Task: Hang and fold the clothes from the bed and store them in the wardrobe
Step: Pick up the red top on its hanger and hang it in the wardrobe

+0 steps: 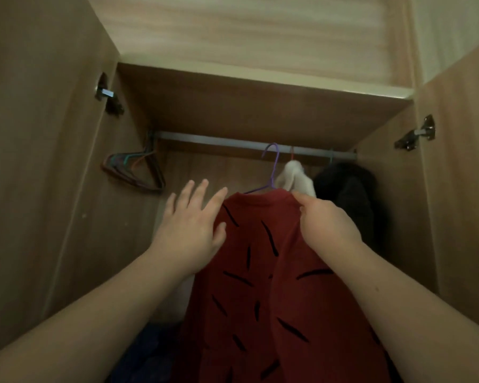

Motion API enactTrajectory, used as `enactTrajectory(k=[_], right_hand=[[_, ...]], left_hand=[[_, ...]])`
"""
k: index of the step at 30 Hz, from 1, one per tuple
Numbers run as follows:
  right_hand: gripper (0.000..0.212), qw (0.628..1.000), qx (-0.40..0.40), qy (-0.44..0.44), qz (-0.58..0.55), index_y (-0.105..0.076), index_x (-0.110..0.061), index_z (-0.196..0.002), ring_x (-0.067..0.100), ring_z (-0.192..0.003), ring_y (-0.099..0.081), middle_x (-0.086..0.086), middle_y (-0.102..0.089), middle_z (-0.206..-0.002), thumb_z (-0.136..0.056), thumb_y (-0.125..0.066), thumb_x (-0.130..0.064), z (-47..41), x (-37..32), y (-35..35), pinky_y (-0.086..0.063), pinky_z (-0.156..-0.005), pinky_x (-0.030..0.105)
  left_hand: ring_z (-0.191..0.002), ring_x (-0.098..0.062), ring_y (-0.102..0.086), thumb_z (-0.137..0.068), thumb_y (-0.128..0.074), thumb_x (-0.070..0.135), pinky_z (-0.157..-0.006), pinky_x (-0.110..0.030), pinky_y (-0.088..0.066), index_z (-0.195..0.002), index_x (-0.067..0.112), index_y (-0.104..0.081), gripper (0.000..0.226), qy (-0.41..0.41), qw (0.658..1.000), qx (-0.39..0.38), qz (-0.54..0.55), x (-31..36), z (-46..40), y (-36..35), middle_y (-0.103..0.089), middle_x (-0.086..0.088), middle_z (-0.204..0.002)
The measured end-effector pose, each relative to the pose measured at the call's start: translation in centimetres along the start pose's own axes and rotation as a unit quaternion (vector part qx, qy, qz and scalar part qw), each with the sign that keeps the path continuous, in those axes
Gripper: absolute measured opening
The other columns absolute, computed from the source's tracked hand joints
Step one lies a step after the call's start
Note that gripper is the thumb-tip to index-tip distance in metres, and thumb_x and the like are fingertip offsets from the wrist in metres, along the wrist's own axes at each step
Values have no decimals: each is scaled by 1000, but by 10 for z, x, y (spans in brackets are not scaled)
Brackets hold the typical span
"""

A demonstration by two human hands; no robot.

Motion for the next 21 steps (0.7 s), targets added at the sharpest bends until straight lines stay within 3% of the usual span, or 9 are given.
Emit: enactTrajectory(k=[4,8,10,15,19,21], right_hand=[[71,997,-33,-50,57,-26,-54,-149,33,-108,-61,10,-60,-128,-96,-42,-9,-62,-10,-25,-53,-81,48],[48,993,-32,-65,96,-45,-36,-143,35,-118,-57,14,-57,-132,-100,-43,-16,-110,-15,-49,-50,-91,49],[45,990,-31,-65,124,-45,-30,-145,35,-119,-56,14,-56,-133,-102,-40,-25,-134,-20,-55,-47,-91,49],[75,986,-51,-83,134,-24,-40,-155,37,-126,-52,13,-44,-149,-94,-54,-9,-182,-46,-65,-50,-99,54],[57,989,16,-40,140,-45,-34,-145,33,-109,-62,10,-60,-126,-95,-42,-7,-214,-56,-72,-56,-88,49],[52,989,13,-47,143,-50,-33,-140,32,-109,-62,8,-61,-123,-95,-45,-8,-230,-58,-81,-56,-88,49]], left_hand=[[-152,-30,-8,-96,-43,48,-121,-53,-17,-156,35,-14,68,-1,999,32,4,-12,-47,-42,-15,-8,-165],[-153,-28,-2,-98,-37,50,-122,-51,-14,-156,37,-7,67,5,999,34,18,-24,-90,-89,-8,-5,-167],[-153,-27,1,-99,-37,50,-122,-51,-13,-156,38,-4,67,8,999,35,41,-30,-110,-109,-5,-4,-167],[-153,-26,2,-99,-37,49,-123,-50,-11,-156,39,-3,67,-14,996,44,76,-49,-164,-154,-5,-2,-167],[-153,-27,2,-99,-38,49,-122,-49,-11,-156,38,-4,67,-17,993,59,104,-62,-193,-178,-5,-3,-167],[-153,-27,2,-99,-38,48,-122,-49,-12,-156,38,-3,67,-23,992,65,101,-66,-202,-187,-5,-3,-167]])
Point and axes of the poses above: each hand's wrist, its own z-axis away from the middle knuckle, its own y-axis out of the back of the hand, x = y × z, the point moved 1 cm from there along -z, towards the middle knuckle
